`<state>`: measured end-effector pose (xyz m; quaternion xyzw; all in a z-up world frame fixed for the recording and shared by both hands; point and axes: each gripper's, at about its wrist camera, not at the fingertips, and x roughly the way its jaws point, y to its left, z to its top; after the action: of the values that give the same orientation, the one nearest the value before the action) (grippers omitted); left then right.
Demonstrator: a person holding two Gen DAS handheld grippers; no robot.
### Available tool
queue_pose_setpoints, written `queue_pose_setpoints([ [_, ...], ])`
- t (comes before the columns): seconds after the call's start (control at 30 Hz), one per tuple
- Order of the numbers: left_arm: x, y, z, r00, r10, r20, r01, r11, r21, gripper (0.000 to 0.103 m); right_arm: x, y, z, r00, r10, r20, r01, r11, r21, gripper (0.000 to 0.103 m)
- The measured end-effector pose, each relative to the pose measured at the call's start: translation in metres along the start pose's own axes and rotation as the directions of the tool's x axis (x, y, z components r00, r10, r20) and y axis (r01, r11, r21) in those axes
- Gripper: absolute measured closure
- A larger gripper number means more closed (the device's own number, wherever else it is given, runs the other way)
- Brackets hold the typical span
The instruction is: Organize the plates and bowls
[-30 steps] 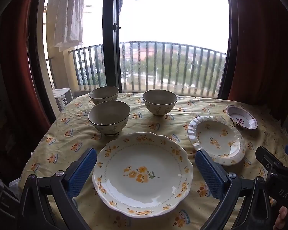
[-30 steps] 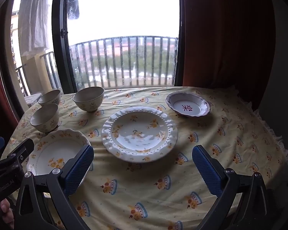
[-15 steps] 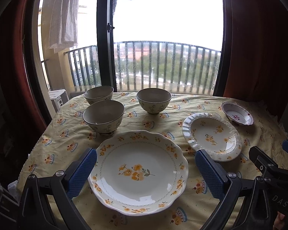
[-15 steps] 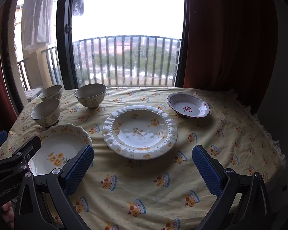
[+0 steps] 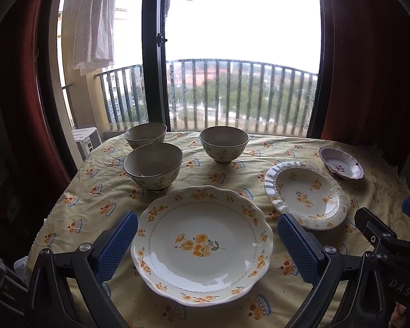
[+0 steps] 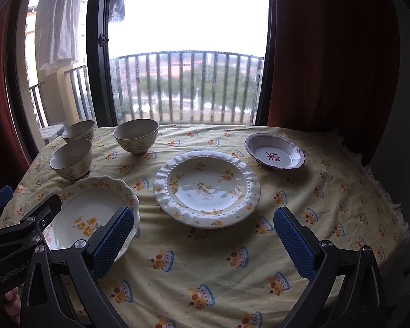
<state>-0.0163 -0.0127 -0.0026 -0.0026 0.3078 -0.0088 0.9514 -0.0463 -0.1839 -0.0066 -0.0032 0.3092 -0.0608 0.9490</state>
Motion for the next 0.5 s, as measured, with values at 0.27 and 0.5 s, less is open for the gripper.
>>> queue_pose_setpoints([
  [0.27, -0.0021, -0.0024, -0.0024, 1.0, 0.005, -0.006, -0.005, 1.0, 0.001, 0.0, -0.0013, -0.0036, -0.0012, 1.0, 0.01, 0.0, -0.01, 1.0, 0.018, 0.0],
  [0.5, -0.0059, -0.0036, -0.0054, 1.0, -0.007, -0.005, 0.007, 1.0, 0.008, 0.0, -0.005, -0.0062, -0.0018, 1.0, 0.001, 0.008, -0.001, 0.999, 0.032, 0.0],
])
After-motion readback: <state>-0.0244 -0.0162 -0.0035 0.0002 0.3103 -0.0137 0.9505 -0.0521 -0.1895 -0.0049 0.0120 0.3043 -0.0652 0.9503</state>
